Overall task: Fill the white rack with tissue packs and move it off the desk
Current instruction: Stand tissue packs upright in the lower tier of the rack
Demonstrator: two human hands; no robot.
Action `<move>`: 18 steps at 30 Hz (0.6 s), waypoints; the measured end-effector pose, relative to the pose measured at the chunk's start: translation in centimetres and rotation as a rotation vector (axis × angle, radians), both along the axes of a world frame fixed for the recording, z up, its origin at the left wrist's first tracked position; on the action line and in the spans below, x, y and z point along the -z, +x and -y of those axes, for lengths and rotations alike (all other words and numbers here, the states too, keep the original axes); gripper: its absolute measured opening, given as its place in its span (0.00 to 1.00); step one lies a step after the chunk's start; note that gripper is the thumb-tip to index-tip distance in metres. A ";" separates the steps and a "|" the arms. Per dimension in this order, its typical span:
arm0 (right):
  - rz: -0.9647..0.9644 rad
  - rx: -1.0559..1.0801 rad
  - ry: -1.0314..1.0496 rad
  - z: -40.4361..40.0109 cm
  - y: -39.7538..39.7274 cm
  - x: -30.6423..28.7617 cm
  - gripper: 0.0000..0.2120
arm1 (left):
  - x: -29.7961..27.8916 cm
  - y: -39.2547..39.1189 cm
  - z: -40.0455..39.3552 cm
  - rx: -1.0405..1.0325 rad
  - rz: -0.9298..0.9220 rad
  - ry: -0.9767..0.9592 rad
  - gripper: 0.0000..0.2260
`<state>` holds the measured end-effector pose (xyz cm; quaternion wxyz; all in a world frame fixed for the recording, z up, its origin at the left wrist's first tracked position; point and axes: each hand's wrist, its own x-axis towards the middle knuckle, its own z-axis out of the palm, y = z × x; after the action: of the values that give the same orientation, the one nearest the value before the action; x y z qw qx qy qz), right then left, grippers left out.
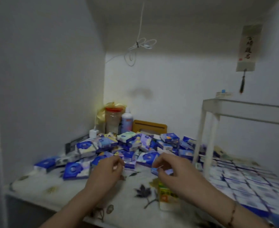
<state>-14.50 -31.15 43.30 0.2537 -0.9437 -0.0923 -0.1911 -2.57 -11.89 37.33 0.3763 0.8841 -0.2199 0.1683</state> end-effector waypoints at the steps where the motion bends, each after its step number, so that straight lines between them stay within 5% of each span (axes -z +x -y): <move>1: -0.038 -0.027 -0.001 -1.0 1.2 0.6 0.06 | 0.7 0.7 -1.2 -0.080 0.046 0.037 0.05; 7: -0.105 -0.032 -0.034 -5.9 8.7 3.3 0.08 | 2.9 4.6 -4.8 -0.386 0.224 0.171 0.19; 14: 0.009 0.073 -0.123 -7.7 16.3 5.8 0.20 | 2.6 5.7 -5.4 -0.579 0.046 0.128 0.34; 18: -0.045 0.132 -0.233 -7.6 19.1 6.1 0.29 | 2.5 6.8 -5.5 -0.595 -0.001 0.224 0.35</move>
<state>4.62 -23.60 37.21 0.1314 -0.9748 -0.0460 -0.1742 4.27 -6.34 34.79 0.2109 0.9457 0.0315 0.2453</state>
